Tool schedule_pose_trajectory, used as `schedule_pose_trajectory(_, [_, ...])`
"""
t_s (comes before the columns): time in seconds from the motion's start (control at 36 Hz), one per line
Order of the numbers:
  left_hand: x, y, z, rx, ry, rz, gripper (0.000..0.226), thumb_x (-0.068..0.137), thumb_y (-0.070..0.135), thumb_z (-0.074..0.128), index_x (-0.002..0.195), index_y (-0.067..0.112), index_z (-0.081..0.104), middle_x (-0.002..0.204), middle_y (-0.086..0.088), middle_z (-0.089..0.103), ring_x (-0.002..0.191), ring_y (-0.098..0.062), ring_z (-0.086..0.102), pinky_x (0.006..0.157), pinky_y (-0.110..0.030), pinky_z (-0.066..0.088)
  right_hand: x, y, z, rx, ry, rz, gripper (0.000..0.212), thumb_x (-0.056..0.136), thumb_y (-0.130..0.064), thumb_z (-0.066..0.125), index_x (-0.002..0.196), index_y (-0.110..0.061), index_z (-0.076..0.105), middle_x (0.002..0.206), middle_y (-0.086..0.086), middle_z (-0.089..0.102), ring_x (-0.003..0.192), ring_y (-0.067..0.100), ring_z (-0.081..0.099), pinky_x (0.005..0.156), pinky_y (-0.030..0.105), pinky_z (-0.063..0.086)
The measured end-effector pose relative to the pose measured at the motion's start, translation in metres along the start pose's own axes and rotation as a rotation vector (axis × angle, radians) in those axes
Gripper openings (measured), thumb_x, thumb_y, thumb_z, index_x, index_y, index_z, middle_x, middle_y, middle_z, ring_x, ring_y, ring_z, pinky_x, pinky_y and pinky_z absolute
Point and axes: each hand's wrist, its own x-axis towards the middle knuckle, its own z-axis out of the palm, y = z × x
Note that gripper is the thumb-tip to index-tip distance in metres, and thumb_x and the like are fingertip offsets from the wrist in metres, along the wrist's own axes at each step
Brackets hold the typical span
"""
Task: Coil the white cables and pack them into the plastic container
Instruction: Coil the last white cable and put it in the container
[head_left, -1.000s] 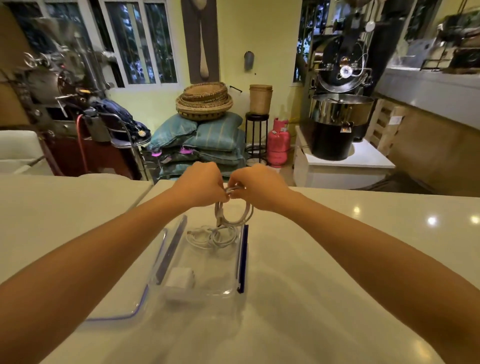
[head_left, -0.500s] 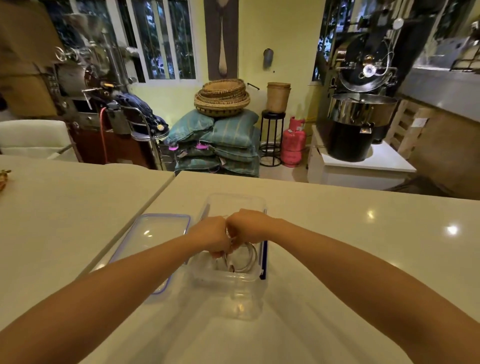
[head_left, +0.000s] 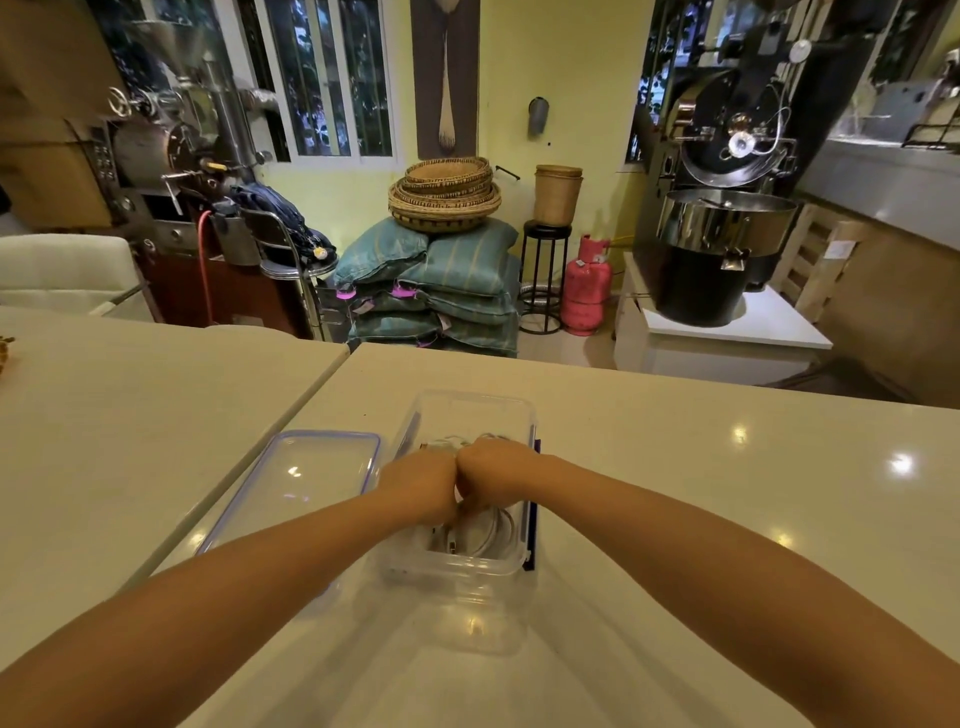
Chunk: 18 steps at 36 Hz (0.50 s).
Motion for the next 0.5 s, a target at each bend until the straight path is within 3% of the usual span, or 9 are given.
schedule_pose_trajectory(0.11, [0.003,-0.004,0.001,-0.023,-0.02,0.045,0.029,0.081,0.021,0.062,0.106,0.006,0.062,0.097,-0.012,0.064,0.094,-0.024,0.061,0.083,-0.031,0.049,0.003,0.002,-0.004,0.041,-0.083,-0.013,0.03,0.086,-0.025,0.059,0.059,-0.011,0.052,0.059,-0.002,0.045,0.067,0.02,0.046,0.07,0.029,0.035])
schedule_pose_trajectory(0.14, [0.003,-0.004,0.002,-0.028,-0.021,0.061,0.029,0.081,0.021,0.061,0.107,0.006,0.062,0.099,-0.012,0.065,0.096,-0.025,0.062,0.083,-0.032,0.05,0.003,0.002,-0.005,0.05,-0.094,-0.027,0.022,0.087,-0.024,0.058,0.073,-0.007,0.061,0.066,0.002,0.053,0.073,0.021,0.046,0.071,0.028,0.035])
schedule_pose_trajectory(0.19, [0.003,-0.004,0.001,-0.025,-0.03,0.078,0.028,0.083,0.018,0.059,0.109,0.007,0.061,0.106,-0.013,0.066,0.1,-0.026,0.062,0.083,-0.032,0.05,0.002,0.002,-0.007,0.064,-0.108,-0.031,0.027,0.087,-0.024,0.058,0.103,-0.003,0.065,0.095,0.012,0.064,0.081,0.02,0.046,0.073,0.027,0.035])
schedule_pose_trajectory(0.25, [0.003,-0.004,0.001,-0.026,-0.04,0.093,0.027,0.084,0.015,0.057,0.108,0.004,0.061,0.101,-0.015,0.065,0.096,-0.028,0.061,0.083,-0.033,0.049,0.003,0.003,-0.009,0.07,-0.114,-0.034,0.032,0.086,-0.024,0.058,0.11,-0.002,0.063,0.108,0.017,0.065,0.081,0.02,0.046,0.071,0.027,0.035])
schedule_pose_trajectory(0.36, [0.004,-0.005,0.0,-0.016,-0.05,0.126,0.025,0.086,0.012,0.052,0.106,0.001,0.06,0.066,-0.001,0.045,0.081,-0.023,0.052,0.083,-0.032,0.049,0.004,0.006,-0.011,0.114,-0.127,-0.025,0.028,0.087,-0.019,0.056,0.102,0.003,0.065,0.074,0.009,0.057,0.067,0.019,0.051,0.052,0.02,0.035])
schedule_pose_trajectory(0.5, [0.007,-0.004,-0.003,0.02,-0.053,0.15,0.026,0.087,0.015,0.05,0.11,0.005,0.058,0.061,0.006,0.038,0.079,-0.016,0.048,0.072,-0.027,0.042,0.004,0.01,-0.014,0.152,-0.129,-0.021,0.025,0.088,-0.016,0.054,0.097,0.003,0.066,0.077,0.01,0.059,0.061,0.018,0.053,0.054,0.017,0.036])
